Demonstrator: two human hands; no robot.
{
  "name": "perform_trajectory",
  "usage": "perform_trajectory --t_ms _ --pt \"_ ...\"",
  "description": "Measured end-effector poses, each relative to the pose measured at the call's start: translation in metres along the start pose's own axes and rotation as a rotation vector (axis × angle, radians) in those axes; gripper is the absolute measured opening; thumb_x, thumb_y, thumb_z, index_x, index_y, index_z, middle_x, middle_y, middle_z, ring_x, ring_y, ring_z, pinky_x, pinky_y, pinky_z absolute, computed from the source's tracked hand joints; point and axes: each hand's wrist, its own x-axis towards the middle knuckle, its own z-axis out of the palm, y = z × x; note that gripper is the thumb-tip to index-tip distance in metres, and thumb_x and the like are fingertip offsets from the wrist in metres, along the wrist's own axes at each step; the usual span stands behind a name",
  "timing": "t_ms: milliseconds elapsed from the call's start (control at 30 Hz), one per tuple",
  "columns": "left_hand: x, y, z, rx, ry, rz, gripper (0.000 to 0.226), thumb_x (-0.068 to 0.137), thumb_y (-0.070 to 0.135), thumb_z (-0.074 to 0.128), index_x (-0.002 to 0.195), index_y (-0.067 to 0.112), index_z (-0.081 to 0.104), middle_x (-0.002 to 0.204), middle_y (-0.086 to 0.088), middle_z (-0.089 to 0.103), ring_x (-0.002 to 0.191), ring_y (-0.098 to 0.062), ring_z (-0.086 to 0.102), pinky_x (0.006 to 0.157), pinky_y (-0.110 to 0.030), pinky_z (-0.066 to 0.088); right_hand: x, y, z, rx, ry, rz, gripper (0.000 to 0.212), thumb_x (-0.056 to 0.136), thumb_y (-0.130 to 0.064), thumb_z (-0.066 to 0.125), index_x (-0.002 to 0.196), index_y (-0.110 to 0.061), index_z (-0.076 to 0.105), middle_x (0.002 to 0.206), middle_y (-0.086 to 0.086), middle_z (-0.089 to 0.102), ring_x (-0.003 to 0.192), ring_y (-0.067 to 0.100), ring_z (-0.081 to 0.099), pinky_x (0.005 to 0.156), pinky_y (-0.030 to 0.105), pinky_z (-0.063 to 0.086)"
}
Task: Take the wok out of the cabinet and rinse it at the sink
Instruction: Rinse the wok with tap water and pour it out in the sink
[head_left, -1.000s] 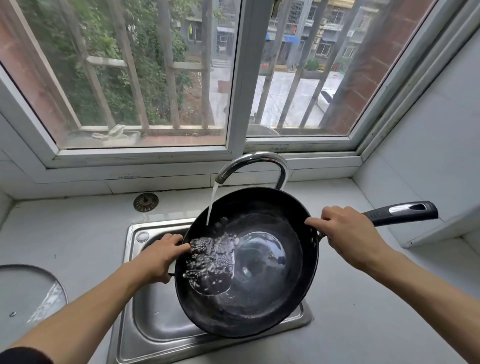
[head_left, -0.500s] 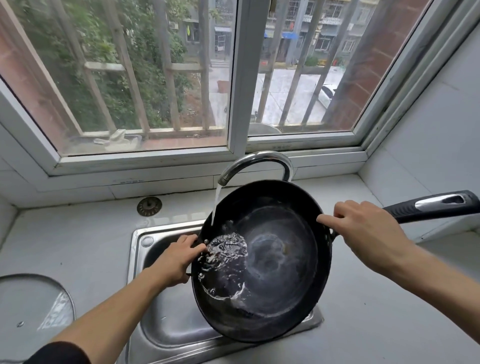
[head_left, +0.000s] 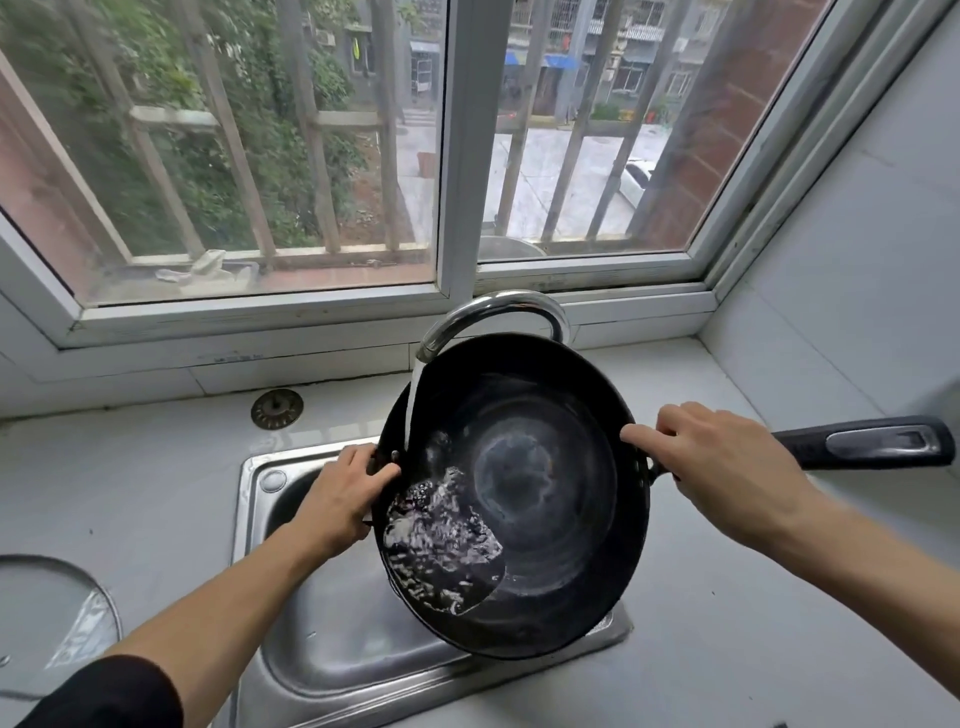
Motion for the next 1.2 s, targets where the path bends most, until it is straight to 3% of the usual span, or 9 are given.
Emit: perform_trajectory --t_ms 233,433,667,800,900,1200 --pt "0.005 -0.005 0.000 0.075 -0.015 -0.068 0.086 0.042 0.012 0.082 0.123 0.020 0.055 0.127 -0.016 0.050 0.108 -0.034 0.049 0.079 -0.043 0.050 -0.003 -0.003 0.015 0.045 -0.058 0.032 0.065 0.070 0.003 0.064 0.122 -0.033 0.049 0.093 -0.005 0.052 0.079 0.020 0.051 0.049 0.029 0.035" --pt "0.006 -0.008 -0.004 0.135 -0.013 -0.113 0.091 0.036 0.017 0.088 0.121 0.022 0.056 0.122 -0.017 0.052 0.103 -0.036 0.051 0.071 -0.043 0.049 -0.006 -0.005 0.032 0.082 -0.035 0.079 0.067 0.060 0.008 0.070 0.114 -0.029 0.055 0.081 -0.003 0.049 0.057 0.021 0.046 0.044 0.029 0.032" --pt "0.002 -0.021 -0.023 0.179 0.039 -0.137 0.077 0.049 0.012 0.082 0.120 0.022 0.053 0.120 -0.020 0.052 0.100 -0.039 0.051 0.071 -0.046 0.049 0.001 -0.008 0.053 0.240 -0.016 0.081 0.067 0.070 0.007 0.064 0.121 -0.032 0.047 0.089 -0.003 0.047 0.068 0.022 0.049 0.051 0.032 0.046" --pt "-0.004 -0.031 -0.031 0.231 0.043 -0.140 0.082 0.040 0.015 0.087 0.116 0.019 0.056 0.114 -0.022 0.054 0.098 -0.039 0.051 0.067 -0.045 0.048 0.005 -0.013 0.062 0.321 0.010 0.049 0.068 0.069 0.010 0.064 0.122 -0.029 0.049 0.088 -0.002 0.048 0.072 0.021 0.048 0.054 0.031 0.046" --pt "-0.010 -0.037 -0.035 0.244 0.043 -0.160 0.075 0.046 0.015 0.088 0.115 0.018 0.059 0.115 -0.022 0.053 0.101 -0.040 0.051 0.067 -0.044 0.048 0.010 -0.017 0.068 0.332 0.028 0.029 0.067 0.070 0.010 0.063 0.123 -0.028 0.050 0.089 -0.001 0.049 0.075 0.021 0.048 0.056 0.033 0.048" --pt "-0.025 -0.051 -0.048 0.260 0.162 -0.194 0.079 0.037 -0.008 0.077 0.110 0.014 0.057 0.113 -0.026 0.054 0.102 -0.044 0.053 0.066 -0.049 0.049 0.030 -0.027 0.095 0.328 0.080 0.033 0.066 0.067 0.011 0.064 0.122 -0.024 0.054 0.091 0.001 0.052 0.075 0.025 0.050 0.054 0.036 0.048"
